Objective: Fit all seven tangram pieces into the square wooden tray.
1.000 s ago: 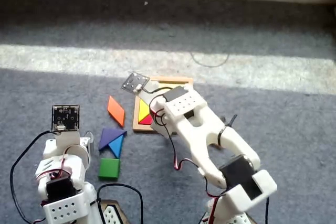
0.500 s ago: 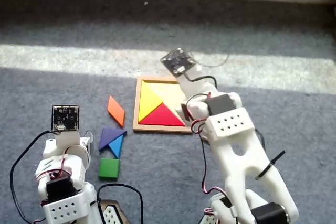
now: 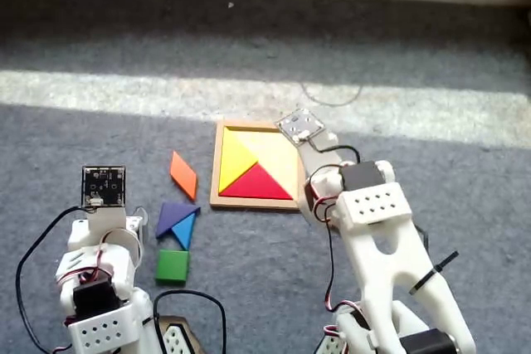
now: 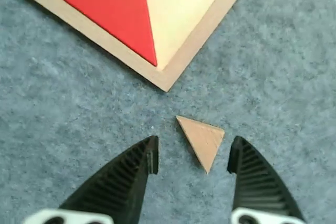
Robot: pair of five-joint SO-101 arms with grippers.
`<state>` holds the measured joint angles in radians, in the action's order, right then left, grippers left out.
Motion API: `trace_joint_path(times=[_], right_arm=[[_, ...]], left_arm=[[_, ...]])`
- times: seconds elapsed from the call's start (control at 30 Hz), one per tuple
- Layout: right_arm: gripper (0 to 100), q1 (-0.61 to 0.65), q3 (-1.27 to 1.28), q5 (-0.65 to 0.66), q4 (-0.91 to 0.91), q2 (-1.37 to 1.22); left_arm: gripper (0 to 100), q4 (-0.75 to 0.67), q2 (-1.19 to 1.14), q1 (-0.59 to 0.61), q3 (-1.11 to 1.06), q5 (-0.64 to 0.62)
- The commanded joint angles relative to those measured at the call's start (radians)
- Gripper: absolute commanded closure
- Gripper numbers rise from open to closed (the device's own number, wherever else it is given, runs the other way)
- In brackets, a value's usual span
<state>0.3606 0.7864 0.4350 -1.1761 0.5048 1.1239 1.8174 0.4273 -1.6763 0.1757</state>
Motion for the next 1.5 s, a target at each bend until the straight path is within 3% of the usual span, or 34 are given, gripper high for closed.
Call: trace_joint_path(times=[0.0, 0.37, 1.1, 1.47], right_arm=[[77.7, -0.019, 0.005, 0.083, 0.027, -0.03], [77.7, -0.117, -0.061, 0.167, 0.104, -0.358], [78.3, -0.117, -0.058, 0.17, 0.209, -0.387], [95.5, -0.117, -0.058, 0.17, 0.239, -0.377]], left_arm=[[79, -0.018, 0.007, 0.005, -0.018, -0.005], [79, -0.018, 0.007, 0.007, -0.018, -0.005], [79, -0.015, 0.007, 0.008, -0.018, -0.005], [79, -0.015, 0.007, 0.008, -0.018, -0.005]])
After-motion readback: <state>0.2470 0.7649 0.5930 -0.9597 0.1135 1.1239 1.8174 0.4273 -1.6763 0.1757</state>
